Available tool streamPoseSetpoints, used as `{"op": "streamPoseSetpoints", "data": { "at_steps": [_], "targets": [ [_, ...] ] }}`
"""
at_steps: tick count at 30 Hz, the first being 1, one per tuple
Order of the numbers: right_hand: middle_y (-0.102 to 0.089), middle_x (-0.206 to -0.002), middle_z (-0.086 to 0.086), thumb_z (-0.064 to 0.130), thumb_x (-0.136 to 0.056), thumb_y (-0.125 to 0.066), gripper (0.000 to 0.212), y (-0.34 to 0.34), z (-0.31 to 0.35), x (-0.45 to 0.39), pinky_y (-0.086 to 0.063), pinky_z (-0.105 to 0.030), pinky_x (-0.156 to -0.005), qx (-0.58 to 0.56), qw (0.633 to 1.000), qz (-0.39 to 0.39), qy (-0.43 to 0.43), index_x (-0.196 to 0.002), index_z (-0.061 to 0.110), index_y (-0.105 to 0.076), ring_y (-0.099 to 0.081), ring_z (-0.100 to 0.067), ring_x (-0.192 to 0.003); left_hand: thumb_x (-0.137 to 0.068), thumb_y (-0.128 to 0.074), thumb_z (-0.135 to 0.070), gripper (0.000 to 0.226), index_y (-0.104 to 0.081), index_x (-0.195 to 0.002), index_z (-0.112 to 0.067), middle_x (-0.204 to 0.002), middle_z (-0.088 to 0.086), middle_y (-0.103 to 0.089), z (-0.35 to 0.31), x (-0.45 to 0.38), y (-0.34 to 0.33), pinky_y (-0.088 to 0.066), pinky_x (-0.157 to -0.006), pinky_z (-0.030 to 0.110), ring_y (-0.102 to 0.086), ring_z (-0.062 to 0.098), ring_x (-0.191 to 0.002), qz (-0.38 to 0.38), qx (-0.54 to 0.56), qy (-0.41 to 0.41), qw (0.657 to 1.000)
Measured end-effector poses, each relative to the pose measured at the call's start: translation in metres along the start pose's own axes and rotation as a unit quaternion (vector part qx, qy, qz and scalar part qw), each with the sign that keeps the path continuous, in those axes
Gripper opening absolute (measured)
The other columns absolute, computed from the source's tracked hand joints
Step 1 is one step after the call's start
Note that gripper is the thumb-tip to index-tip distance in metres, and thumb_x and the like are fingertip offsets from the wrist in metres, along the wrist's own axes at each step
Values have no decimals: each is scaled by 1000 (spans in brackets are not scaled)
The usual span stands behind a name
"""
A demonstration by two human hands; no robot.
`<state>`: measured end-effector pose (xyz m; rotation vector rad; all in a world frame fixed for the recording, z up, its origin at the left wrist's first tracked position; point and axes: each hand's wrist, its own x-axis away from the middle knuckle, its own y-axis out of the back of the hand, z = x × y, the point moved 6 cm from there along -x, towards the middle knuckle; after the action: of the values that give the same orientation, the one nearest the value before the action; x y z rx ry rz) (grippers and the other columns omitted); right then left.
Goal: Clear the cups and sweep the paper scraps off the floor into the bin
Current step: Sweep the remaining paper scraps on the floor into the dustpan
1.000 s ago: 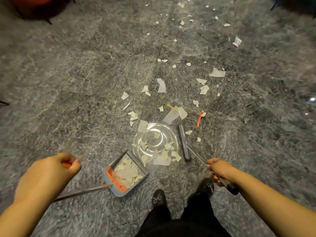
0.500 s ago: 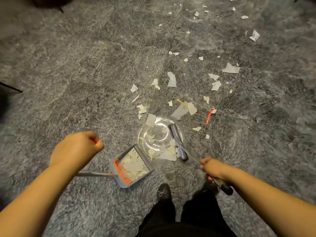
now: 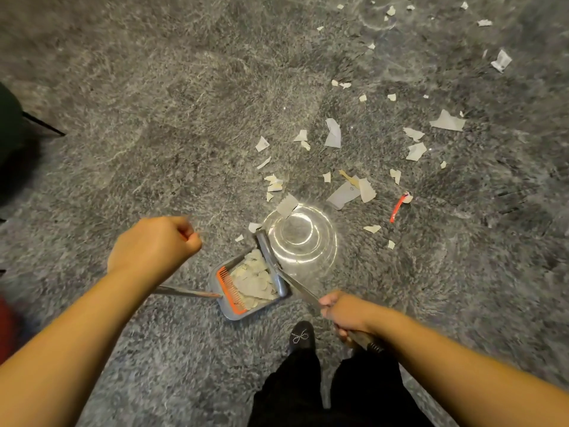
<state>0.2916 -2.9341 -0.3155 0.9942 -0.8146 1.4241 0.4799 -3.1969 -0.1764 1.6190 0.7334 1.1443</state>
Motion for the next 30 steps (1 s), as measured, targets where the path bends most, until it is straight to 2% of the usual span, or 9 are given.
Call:
{"op": "streamPoseSetpoints", "data": {
  "at_steps": [2, 4, 9, 13, 17, 20, 24, 30],
  "targets": [
    [-46, -60, -4, 9, -99, -41, 34, -10, 8, 0, -38, -18, -41, 4, 1000, 15, -1, -132, 2, -43, -43, -5, -36, -87, -60, -44, 16, -62, -75, -34, -77, -2, -68, 9, 3, 0, -45, -61, 30, -62, 27, -75, -8, -6, 3, 1000],
    [-47, -61, -4, 11, -100, -42, 34, -16, 13, 2, -40, -20, -45, 28, 999, 20, 6, -131, -2, -44, -43, -8, -42, -88, -59, -47, 16, -60, -76, -36, -81, 0, -70, 17, 6, -1, -44, -61, 30, -64, 28, -79, -10, -10, 6, 1000],
    [-45, -60, -5, 8, -98, -41, 33, -13, 22, 12, -35, -24, -45, 42, 999, 9, 7, -127, -7, -46, -39, -7, -36, -88, -58, -48, 15, -63, -81, -35, -85, -2, -71, 32, 19, -4, -44, -62, 30, -65, 28, -83, 3, 1, 24, 1000],
    [-48, -58, -5, 9, -99, -42, 25, -6, 34, 23, -35, -23, -42, 48, 999, -9, 7, -122, 11, -52, -38, -6, -33, -88, -60, -46, 18, -60, -74, -36, -79, -2, -68, 53, 36, -1, -39, -61, 30, -65, 28, -85, -4, 16, 48, 999],
    [-48, -58, -5, 10, -100, -43, 35, 11, 49, 27, -32, -16, -35, 39, 999, -34, 9, -134, 8, -44, -38, -3, -29, -87, -61, -44, 21, -56, -67, -36, -85, 2, -72, 91, 50, -3, -49, -66, 33, -65, 32, -85, -11, 74, 113, 991],
    [-45, -58, -7, 9, -101, -40, 30, 25, 66, 33, -29, -14, -33, 27, 999, -38, 22, -131, 7, -46, -35, -4, -28, -86, -63, -44, 15, -61, -73, -37, -82, 2, -71, 116, 62, -2, -49, -68, 34, -60, 29, -79, -17, 119, 154, 981],
    [-40, -59, -9, 11, -102, -39, 27, 41, 80, 30, -30, -12, -33, -16, 999, -34, 7, -127, 19, -43, -33, -8, -30, -86, -67, -41, 17, -62, -70, -36, -88, 7, -72, 136, 75, 4, -45, -67, 34, -55, 28, -76, -42, 147, 188, 970],
    [-40, -61, -9, 12, -102, -39, 24, 63, 119, 5, -31, -14, -33, -27, 1000, -12, -1, -123, 24, -41, -34, -9, -31, -83, -71, -42, 24, -62, -62, -33, -70, 4, -67, 157, 88, 14, -51, -67, 38, -62, 33, -73, -76, 170, 256, 949]
  ]
}}
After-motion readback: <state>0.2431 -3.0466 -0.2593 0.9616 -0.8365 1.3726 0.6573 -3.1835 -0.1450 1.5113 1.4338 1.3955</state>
